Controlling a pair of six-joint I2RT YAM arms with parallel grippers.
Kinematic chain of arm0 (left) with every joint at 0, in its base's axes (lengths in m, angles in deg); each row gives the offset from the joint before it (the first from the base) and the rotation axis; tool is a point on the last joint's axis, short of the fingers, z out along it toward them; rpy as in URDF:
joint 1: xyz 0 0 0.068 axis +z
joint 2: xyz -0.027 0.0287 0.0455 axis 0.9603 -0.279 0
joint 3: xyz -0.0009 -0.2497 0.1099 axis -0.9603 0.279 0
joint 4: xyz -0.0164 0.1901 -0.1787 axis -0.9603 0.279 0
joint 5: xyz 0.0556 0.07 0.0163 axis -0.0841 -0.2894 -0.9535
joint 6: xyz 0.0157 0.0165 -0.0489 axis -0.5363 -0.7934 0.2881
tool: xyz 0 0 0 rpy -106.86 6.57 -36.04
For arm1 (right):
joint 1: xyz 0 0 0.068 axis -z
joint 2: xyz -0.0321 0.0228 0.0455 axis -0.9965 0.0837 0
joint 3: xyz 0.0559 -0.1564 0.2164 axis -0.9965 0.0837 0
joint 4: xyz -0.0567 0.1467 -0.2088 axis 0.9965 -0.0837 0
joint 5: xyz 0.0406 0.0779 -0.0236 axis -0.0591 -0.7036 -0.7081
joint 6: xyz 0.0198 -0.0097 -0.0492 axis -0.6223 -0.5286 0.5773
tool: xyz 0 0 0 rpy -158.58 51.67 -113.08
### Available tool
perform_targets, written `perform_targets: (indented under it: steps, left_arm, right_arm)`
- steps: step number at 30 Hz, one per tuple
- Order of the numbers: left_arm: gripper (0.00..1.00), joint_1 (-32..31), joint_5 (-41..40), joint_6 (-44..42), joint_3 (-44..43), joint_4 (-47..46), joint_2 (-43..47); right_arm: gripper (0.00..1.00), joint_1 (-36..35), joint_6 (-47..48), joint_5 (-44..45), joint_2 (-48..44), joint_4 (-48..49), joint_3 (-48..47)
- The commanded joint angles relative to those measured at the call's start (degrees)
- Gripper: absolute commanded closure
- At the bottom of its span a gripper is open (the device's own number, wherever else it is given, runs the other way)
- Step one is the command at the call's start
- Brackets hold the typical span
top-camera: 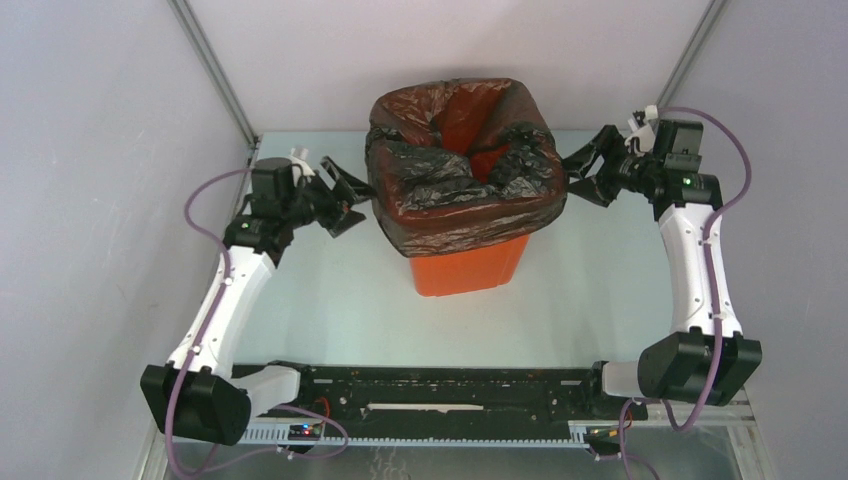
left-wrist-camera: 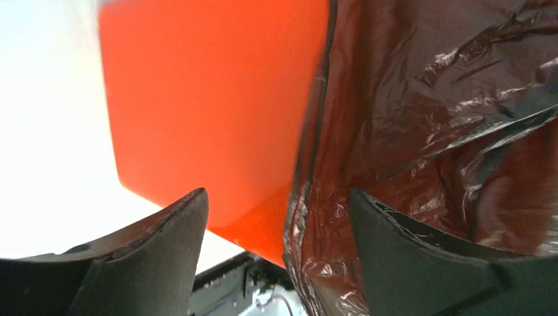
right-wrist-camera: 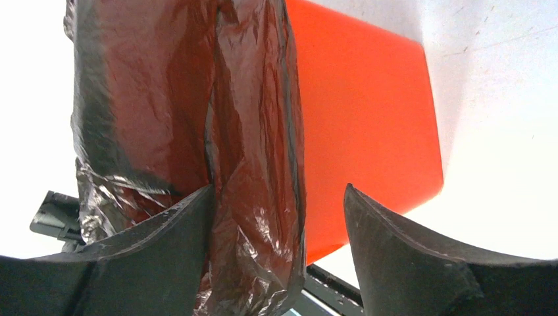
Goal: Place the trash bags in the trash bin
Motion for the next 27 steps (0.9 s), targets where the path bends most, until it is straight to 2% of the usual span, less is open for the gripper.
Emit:
perform_targets:
  steps: [1, 3, 5, 8, 14, 18, 22, 27]
  left_arm:
    - [0.21, -4.8, 4.4, 5.6, 4.6, -7.9, 1.2]
    - [0.26, -6.1, 4.5, 6.7, 5.7, -9.4, 0.5]
    - [0.36, -7.0, 4.2, 7.5, 6.4, -11.2, -0.1]
    - [0.45, -7.6, 4.1, 8.1, 6.7, -12.2, -1.4]
    - [0.46, -7.8, 2.4, 4.0, 5.6, -9.5, -3.7]
    - [0.48, -7.8, 1.7, 1.3, 4.5, -7.0, -5.5]
    - [0.43, -7.8, 0.1, -1.5, 3.1, -3.1, -5.5]
    - [0.42, -7.8, 0.2, -2.2, 3.0, -1.9, -4.6]
  right_arm:
    - [0.26, -2.0, -1.7, -1.0, -3.7, 4.1, 4.5]
    - [0.32, -3.1, -2.2, -0.4, -4.1, 4.6, 5.9]
    - [0.37, -4.6, -2.1, 0.9, -4.2, 5.3, 6.5]
    - [0.39, -5.8, -1.7, 3.5, -3.9, 5.2, 7.0]
    - [0.39, -6.5, 0.9, 6.2, -2.4, 4.8, 8.4]
    - [0.39, -3.9, 2.1, 6.4, -2.3, 3.3, 8.1]
    - [0.32, -1.4, 4.6, 9.3, -4.0, -1.9, 4.4]
    - [0.18, 0.5, 7.9, 14.4, -4.4, -11.0, -5.3]
